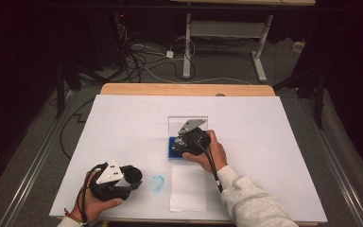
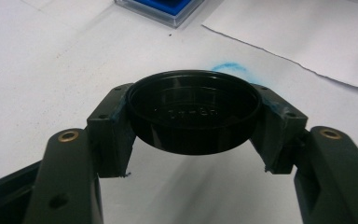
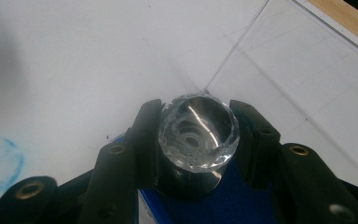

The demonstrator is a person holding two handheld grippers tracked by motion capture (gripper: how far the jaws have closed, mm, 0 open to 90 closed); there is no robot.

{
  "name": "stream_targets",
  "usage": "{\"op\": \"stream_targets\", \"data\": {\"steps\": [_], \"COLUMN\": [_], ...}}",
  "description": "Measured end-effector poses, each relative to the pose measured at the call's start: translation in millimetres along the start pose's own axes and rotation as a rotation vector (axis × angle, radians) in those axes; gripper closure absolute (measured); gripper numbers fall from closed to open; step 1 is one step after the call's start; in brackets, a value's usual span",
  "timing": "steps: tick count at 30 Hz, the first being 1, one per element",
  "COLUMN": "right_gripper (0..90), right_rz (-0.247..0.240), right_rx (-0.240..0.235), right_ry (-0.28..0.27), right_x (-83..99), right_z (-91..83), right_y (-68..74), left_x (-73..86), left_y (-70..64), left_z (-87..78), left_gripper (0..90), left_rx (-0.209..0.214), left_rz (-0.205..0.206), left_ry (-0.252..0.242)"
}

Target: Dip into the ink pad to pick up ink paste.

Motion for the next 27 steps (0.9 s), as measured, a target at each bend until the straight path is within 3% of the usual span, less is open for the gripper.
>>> {"op": "stream_targets", "data": {"steps": [13,17,27], "right_gripper": [57.0,57.0,57.0], "right_rz": [0.007,-0.024,-0.034], "right_rx": [-0.018,0.009,0.018], "right_ry": [0.01,0.03,0.062], "right_x": [8.7,4.7,-5.2], "right_z": [-7.8,-6.1,0.6], "right_y": [-3.0,0.1,0.9], "left_x": [-0.2,-1.3,-1.9], "left_y": [-0.5,-0.7,-0.8], "left_z": [0.2,1.6,1.9], "left_gripper": [36.8,36.8,36.7], "left_rx": [-0.002,0.0,0.007], "left_rz": [0.003,0.006,0.011], "left_ry": [0.004,0.008,0.005]}}
Point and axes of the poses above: each handheld gripper's, and its own axes: z roughly forward along the jaws, x roughly out of its underside, y roughly to its left, the point moved 7 cm from there along z, roughly forward along the jaws, and after that the axes turned 14 degrees about y, right-handed, at the moved point
